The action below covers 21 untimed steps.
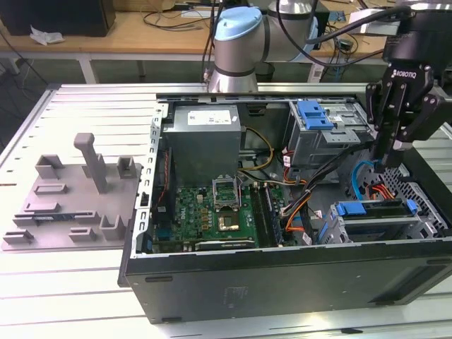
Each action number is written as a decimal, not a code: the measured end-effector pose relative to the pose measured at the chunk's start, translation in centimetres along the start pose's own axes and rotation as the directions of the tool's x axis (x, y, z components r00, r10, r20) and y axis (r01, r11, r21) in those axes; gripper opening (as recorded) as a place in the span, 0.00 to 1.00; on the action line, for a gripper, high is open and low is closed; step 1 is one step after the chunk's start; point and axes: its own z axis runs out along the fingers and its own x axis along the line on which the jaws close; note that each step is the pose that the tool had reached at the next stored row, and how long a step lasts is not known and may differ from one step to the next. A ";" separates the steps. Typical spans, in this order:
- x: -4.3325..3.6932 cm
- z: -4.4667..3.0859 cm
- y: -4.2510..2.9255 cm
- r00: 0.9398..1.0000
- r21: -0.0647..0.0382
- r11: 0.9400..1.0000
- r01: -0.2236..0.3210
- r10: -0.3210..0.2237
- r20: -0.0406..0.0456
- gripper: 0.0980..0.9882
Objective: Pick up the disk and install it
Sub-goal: 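Insert the second disk wire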
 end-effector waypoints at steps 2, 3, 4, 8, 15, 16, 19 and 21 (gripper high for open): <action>-0.07 0.17 0.04 1.000 0.002 1.000 -0.002 0.002 0.000 0.26; -0.14 0.31 0.04 1.000 0.003 1.000 -0.004 0.004 0.000 0.26; -0.17 0.39 0.05 1.000 0.004 1.000 -0.005 0.005 0.000 0.26; -0.28 0.62 0.10 1.000 0.002 1.000 -0.013 0.013 0.001 0.26; -0.36 0.82 0.15 0.999 -0.007 0.999 -0.032 0.032 0.002 0.26; -0.37 0.85 0.16 0.999 -0.008 0.999 -0.035 0.035 0.002 0.26; -0.41 0.93 0.15 0.999 -0.013 0.999 -0.047 0.047 0.003 0.26; -0.43 0.96 0.15 0.999 -0.015 0.999 -0.051 0.051 0.003 0.26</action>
